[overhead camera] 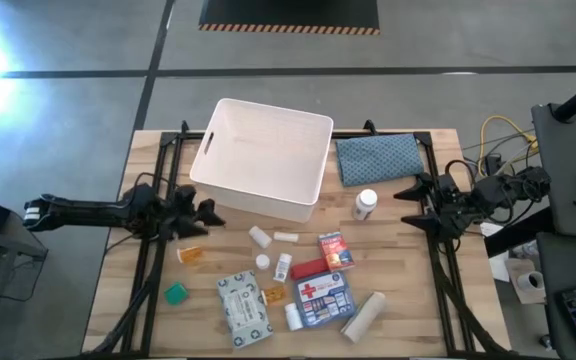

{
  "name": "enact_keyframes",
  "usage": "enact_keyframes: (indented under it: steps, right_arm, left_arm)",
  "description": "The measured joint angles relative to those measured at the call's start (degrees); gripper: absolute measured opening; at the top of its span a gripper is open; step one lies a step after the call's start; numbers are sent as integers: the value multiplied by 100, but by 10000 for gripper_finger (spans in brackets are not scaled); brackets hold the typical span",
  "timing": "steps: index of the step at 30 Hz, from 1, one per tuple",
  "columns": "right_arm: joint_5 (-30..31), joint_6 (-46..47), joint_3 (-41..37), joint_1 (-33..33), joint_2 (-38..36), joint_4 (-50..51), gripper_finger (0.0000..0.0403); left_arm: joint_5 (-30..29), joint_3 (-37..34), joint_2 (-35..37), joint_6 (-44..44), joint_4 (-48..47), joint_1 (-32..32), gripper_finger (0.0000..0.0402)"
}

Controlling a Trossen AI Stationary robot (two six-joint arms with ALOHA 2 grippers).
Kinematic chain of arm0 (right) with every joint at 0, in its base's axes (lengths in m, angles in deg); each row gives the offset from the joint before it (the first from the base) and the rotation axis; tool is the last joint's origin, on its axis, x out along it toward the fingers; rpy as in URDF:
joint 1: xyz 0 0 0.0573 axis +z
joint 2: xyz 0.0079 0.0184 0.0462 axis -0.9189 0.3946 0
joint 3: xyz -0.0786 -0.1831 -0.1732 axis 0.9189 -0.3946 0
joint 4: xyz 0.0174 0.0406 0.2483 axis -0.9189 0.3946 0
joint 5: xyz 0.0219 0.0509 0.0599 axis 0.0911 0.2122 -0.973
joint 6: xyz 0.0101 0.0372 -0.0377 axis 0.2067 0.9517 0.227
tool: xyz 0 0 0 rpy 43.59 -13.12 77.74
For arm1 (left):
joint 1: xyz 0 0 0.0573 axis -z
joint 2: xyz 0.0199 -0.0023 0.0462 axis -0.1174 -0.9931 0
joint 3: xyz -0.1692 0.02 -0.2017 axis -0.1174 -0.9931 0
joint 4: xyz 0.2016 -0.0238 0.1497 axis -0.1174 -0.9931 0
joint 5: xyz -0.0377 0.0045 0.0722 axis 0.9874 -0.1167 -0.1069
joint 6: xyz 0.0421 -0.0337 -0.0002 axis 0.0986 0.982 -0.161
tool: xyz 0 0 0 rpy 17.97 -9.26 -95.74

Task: Pick & place medical supplies in basket/bin
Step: Put the left orange pill bottle into the white bin

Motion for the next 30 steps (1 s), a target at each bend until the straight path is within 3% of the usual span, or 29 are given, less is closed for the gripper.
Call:
enact_keyframes:
  steps: [2, 6, 7, 8, 13, 16, 19, 22, 24, 26, 30]
  right_arm:
    - [0, 23, 0, -1, 0, -5, 369]
    - [0, 24, 0, -1, 0, -2, 369]
    - [0, 22, 0, 1, 0, -2, 369]
    - [0, 22, 0, 1, 0, -4, 369]
    - [-2, 17, 0, 0, 0, 0, 369]
    - [-2, 9, 0, 1, 0, 4, 369]
    - [-2, 4, 0, 1, 0, 9, 369]
    - [-7, 2, 0, 1, 0, 11, 369]
    - [-15, 2, 0, 0, 0, 11, 369]
    - [-13, 2, 0, 0, 0, 11, 369]
    - [-15, 0, 0, 1, 0, 30, 369]
  left_arm:
    - [-531, 12, 6, 1017, 9, 4, 297]
    - [-2214, 7, -70, 1269, 7, 1, 297]
    - [-2393, 3, -104, 1399, -2, 3, 297]
    - [-2372, 13, -148, 1543, 6, 1, 297]
    - [-1196, 339, -387, 1910, -423, 76, 297]
    - [-620, 983, -516, 1789, -2194, 169, 297]
    - [-123, 1966, -831, 1051, -4918, 289, 297]
    - [-264, 3029, -1356, 28, -7654, 471, 297]
    - [-617, 3641, -1759, -471, -8947, 582, 297]
    - [-1008, 4136, -2140, -855, -9697, 687, 297]
    - [-1389, 4826, -2789, -1376, -10130, 840, 297]
